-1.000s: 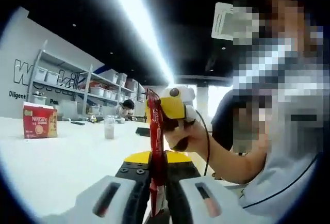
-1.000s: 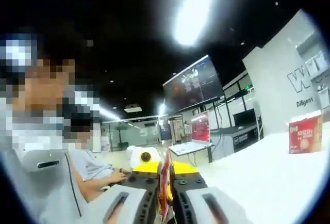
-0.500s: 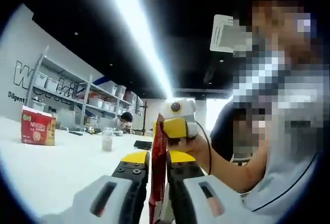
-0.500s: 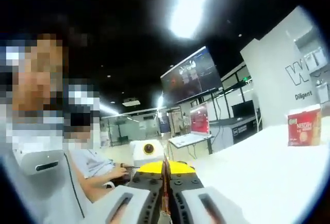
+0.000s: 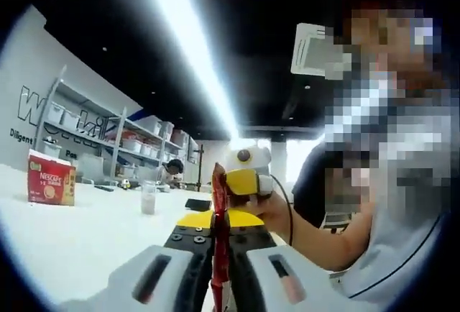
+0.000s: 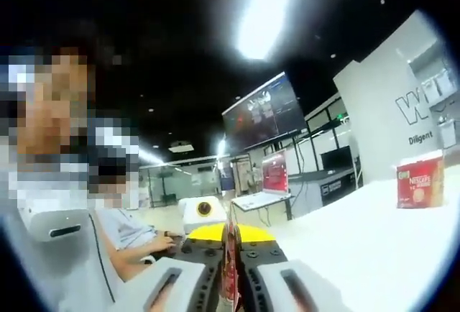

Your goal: Tear open the coffee pouch, take out the coffee, and pour the coffee from the pouch into the cup

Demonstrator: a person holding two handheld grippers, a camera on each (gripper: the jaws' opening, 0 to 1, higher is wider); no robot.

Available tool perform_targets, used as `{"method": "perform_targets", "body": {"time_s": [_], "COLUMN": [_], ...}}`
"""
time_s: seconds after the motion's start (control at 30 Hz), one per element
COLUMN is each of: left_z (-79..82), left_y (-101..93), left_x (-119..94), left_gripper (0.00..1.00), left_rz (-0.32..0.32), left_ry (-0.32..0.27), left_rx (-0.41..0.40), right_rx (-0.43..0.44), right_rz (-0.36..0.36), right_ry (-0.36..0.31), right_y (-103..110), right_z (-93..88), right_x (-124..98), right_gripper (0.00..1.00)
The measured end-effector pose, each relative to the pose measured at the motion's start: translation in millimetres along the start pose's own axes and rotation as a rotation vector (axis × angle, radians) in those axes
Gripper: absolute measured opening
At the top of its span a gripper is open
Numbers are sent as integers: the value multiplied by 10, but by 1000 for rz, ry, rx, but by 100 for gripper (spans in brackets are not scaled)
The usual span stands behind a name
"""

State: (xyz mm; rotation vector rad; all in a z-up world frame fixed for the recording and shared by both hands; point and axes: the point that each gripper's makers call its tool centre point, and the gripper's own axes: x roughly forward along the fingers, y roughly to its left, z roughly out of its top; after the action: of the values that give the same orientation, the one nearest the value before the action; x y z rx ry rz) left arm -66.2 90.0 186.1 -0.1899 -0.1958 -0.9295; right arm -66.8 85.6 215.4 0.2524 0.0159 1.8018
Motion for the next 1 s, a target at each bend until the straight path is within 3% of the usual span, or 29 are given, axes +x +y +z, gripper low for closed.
{"method": "perform_targets", "body": {"time_s": [0.3,0.47,0.57,1.0], "left_z": [-14,130,189,228], "left_y": [-49,-77,-104,-95], "left_x": [25,40,42,21], "left_gripper": [8,11,7,4], "left_rz": [-23,-65,-92,-80], "left_ry": [8,-34,-33,-47], "left_rx": [6,-31,-35,-32], "right_rx": [3,3,1,-22], "right_rz": [14,34,48,46], "right_ry": [1,20,28,9], "right_y": [38,71,93,113], "right_z": [50,61,61,68], "right_x": [28,50,58,41], "right_gripper": [2,2,2,5]}}
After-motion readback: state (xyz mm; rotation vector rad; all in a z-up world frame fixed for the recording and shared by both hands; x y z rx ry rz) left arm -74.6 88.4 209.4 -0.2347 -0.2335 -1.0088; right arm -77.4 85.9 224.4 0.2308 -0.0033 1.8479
